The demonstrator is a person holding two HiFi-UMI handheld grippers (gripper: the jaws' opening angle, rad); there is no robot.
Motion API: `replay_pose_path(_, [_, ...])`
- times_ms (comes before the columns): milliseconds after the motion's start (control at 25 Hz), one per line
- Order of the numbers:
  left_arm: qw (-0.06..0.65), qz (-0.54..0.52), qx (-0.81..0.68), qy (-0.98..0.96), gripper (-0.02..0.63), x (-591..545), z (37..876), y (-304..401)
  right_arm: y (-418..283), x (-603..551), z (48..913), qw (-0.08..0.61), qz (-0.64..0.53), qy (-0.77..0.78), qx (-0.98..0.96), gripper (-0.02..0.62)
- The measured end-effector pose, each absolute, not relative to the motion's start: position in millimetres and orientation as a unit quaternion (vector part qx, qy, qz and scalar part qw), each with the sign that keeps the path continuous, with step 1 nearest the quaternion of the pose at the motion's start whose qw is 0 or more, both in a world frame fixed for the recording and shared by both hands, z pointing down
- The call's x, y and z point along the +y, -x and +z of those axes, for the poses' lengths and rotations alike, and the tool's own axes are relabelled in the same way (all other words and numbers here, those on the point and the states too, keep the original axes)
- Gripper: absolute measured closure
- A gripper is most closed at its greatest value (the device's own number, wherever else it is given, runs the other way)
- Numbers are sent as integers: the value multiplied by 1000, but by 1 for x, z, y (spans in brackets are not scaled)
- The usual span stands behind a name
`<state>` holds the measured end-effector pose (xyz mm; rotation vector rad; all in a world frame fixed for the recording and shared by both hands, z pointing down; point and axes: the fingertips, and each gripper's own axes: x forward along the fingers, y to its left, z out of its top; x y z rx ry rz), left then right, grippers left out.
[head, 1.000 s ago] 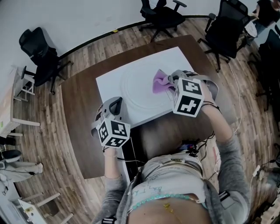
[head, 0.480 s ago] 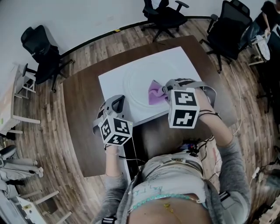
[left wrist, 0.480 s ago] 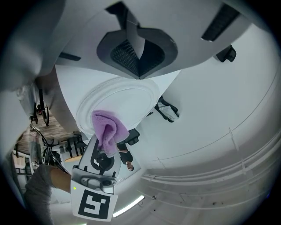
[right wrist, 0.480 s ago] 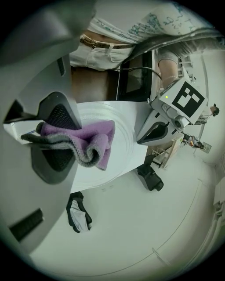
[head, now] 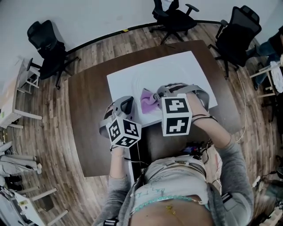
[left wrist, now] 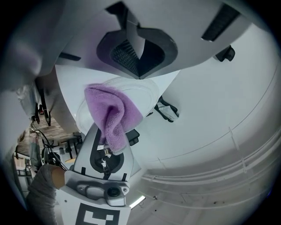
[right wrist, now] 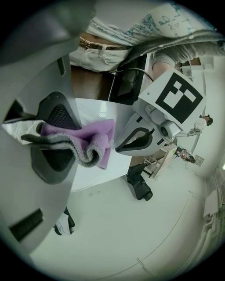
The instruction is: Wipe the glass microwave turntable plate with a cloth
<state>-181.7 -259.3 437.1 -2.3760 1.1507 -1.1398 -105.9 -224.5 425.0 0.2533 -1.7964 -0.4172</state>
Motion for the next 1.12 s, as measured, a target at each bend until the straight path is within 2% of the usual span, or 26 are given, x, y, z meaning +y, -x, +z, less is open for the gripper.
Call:
replay_pose_path(800, [141, -392, 394, 819, 601, -256, 439, 186, 155, -284, 427, 576, -183, -87, -792, 491])
replay_pose_path(1120, [147, -392, 393, 819, 601, -257, 439, 185, 152, -339, 424, 549, -166, -142, -806, 491])
